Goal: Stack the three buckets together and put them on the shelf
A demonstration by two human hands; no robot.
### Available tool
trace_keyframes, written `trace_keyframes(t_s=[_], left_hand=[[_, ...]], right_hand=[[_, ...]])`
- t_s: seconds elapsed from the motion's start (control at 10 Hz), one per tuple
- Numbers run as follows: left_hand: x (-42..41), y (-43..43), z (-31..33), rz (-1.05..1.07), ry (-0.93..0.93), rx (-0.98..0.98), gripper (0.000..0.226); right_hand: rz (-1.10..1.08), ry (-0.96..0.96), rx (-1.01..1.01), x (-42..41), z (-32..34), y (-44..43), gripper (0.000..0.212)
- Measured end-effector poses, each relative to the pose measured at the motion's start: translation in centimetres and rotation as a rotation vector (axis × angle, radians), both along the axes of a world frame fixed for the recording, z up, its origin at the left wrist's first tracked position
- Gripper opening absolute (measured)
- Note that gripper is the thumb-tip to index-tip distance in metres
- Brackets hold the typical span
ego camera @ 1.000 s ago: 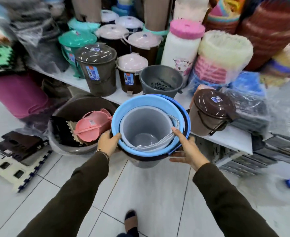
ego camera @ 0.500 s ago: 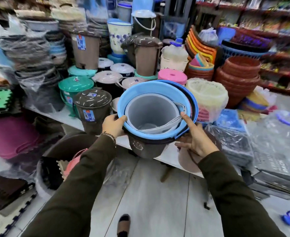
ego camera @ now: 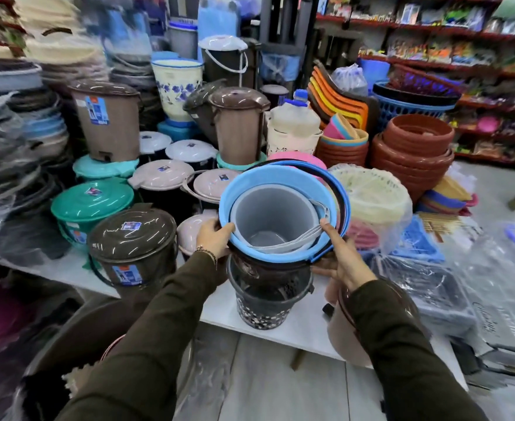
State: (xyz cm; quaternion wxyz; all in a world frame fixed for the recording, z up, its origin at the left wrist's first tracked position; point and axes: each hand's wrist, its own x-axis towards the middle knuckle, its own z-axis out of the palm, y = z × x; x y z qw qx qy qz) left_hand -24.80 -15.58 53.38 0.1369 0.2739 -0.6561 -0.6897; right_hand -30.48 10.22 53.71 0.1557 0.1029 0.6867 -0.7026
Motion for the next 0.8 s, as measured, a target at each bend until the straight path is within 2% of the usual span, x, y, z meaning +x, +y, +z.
trace_keyframes(t_s=[0.3, 0.4, 0.5, 0.6, 0.7, 0.8], left_hand=[[-6.3, -1.3, -10.4, -0.047, -0.28, 0.168, 0.035], [-6.8, -1.2, -12.6, -0.084, -0.365, 0.093, 0.039], [-6.6, -0.8, -14.8, -0.141, -0.517, -0.14, 0.047], [-6.3, -1.3, -16.1, -0.203, -0.584, -0.286, 0.053], [-6.5, -2.5, -16.9, -0.27, -0.57, -0.426, 0.057], [-7.5, -2.8, -15.9, -0.232, -0.497, -0.488, 0.061]], right_hand=[[0.012, -0.262, 0.006, -4.4, -8.6, -1.6, 0.069], [0.032, -0.329, 0.033, -5.1, -10.5, -1.7, 0.065], [0.057, -0.402, 0.177, -6.0, -12.8, -1.3, 0.07], [0.037, -0.395, 0.304, -6.9, -13.6, -0.9, 0.079], [0.046, -0.269, 0.598, -8.7, -12.6, -0.5, 0.083], [0.082, -0.14, 0.766, -9.7, -11.8, -0.8, 0.088]])
